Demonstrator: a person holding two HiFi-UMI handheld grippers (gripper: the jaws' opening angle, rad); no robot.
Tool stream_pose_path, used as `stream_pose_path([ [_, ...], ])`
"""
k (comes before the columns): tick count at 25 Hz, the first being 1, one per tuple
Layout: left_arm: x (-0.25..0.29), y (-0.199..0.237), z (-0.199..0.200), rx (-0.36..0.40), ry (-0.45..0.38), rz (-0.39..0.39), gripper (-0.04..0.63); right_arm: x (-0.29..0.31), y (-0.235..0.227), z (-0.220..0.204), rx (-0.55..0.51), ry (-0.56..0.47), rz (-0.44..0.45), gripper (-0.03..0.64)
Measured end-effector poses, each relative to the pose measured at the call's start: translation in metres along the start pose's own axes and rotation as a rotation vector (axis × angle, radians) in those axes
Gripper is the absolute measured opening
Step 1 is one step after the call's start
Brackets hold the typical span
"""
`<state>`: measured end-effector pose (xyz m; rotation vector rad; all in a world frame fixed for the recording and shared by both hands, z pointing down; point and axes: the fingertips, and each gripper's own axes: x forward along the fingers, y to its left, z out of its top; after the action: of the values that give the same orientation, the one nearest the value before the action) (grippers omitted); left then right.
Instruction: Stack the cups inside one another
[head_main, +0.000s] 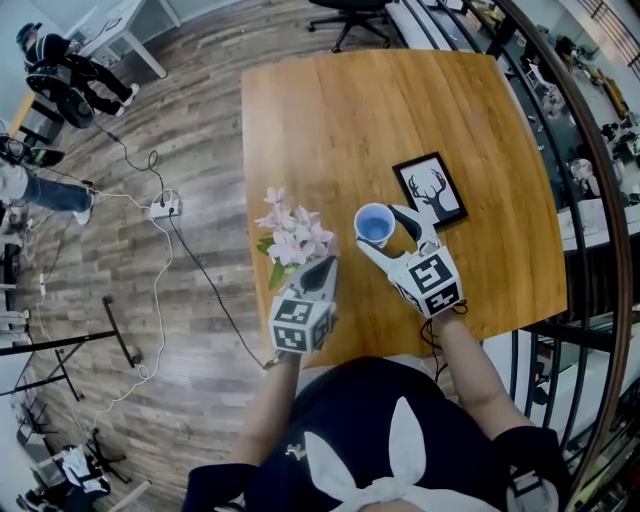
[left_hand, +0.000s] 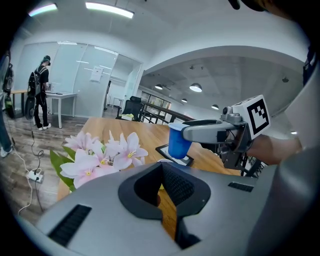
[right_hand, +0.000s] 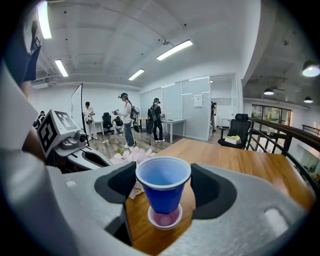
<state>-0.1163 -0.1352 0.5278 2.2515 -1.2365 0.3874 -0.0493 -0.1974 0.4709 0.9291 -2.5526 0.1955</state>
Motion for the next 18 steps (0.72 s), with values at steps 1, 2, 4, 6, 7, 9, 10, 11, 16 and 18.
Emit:
stream_pose_path([
  [1, 0.001, 0.001, 0.0, -0.002, -0.001, -0.001, 0.017, 0.002, -0.001, -0.002, 0.006, 0.005, 0.002, 0.337],
  [2, 0.002, 0.001, 0.001, -0.004, 0.0, -0.002, 0.017, 0.004, -0.001, -0.005, 0.01, 0.012, 0.004, 0.337],
  [4, 0.003, 0.002, 0.002, -0.009, 0.001, -0.004, 0.017, 0.009, -0.003, -0.01, 0.019, 0.025, 0.009, 0.337],
  [6, 0.004, 0.002, 0.002, -0.019, 0.008, -0.003, 0.017, 0.014, -0.004, -0.016, 0.029, 0.038, 0.015, 0.337],
  [7, 0.005, 0.003, 0.001, -0.024, 0.01, -0.002, 0.017, 0.016, -0.004, -0.019, 0.034, 0.045, 0.018, 0.337],
  [9, 0.006, 0.003, 0.0, -0.028, 0.007, -0.003, 0.017, 0.021, -0.004, -0.027, 0.041, 0.062, 0.024, 0.337],
  [10, 0.007, 0.003, 0.0, -0.028, 0.005, -0.004, 0.017, 0.023, -0.004, -0.031, 0.043, 0.07, 0.026, 0.337],
  [11, 0.008, 0.003, 0.0, -0.029, 0.005, -0.005, 0.017, 0.025, -0.004, -0.035, 0.044, 0.077, 0.029, 0.337],
  [16, 0.011, 0.004, 0.001, -0.029, 0.006, -0.006, 0.017, 0.032, -0.005, -0.049, 0.047, 0.119, 0.043, 0.339],
  [18, 0.012, 0.003, 0.001, -0.031, 0.005, -0.007, 0.017, 0.033, -0.004, -0.055, 0.051, 0.138, 0.049, 0.339],
])
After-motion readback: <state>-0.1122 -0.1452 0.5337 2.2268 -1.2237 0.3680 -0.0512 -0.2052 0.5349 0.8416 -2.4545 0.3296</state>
